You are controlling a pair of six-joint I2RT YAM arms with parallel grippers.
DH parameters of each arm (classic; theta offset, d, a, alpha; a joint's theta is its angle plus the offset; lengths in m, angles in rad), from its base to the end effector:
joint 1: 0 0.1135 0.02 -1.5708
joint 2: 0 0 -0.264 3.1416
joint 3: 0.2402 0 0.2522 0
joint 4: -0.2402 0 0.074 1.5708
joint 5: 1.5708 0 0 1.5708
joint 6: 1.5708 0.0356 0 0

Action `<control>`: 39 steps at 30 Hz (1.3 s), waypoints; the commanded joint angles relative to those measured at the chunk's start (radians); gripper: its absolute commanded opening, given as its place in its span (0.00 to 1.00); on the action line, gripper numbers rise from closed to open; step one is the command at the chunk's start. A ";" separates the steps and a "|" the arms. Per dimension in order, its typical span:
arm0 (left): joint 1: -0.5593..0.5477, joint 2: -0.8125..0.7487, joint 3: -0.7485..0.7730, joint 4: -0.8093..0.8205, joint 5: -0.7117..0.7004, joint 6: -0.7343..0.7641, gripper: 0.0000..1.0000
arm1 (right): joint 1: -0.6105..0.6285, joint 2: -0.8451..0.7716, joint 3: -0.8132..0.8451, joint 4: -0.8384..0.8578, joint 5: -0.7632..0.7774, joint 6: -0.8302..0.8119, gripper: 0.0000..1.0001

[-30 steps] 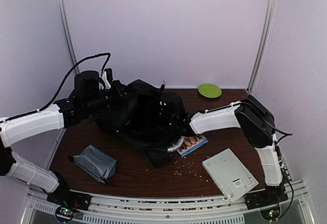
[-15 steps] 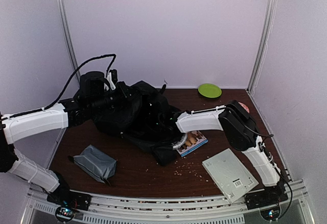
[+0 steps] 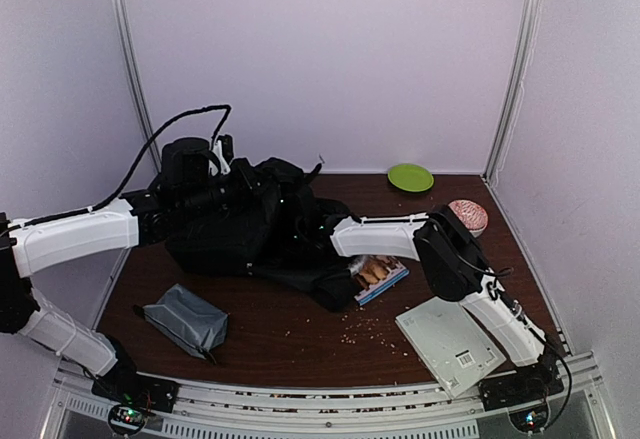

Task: Pack the student bag
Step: Place the stationery in the student bag.

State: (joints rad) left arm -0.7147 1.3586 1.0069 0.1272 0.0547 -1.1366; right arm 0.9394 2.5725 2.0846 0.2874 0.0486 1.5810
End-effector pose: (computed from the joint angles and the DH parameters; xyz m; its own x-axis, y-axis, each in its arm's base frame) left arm 0.2418 -0.2124 0.3191 -0.7009 -0.5911 -0.3991 0.1397 0.4349 -0.8896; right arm 0.3522 0.4787 0.1721 -0.7769 0.6296 0.0003 0.1255 0.1543 0.9800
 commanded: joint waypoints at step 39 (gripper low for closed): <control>0.281 -0.139 -0.010 -0.172 -0.034 0.264 0.00 | -0.042 -1.010 -0.923 -0.195 -0.290 -0.722 0.50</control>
State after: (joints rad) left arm -0.4644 1.2530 1.0496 -0.0021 0.0776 -0.9600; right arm 0.8780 1.6756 1.2339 0.2329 -0.2466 1.0542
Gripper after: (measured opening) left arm 0.014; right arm 0.498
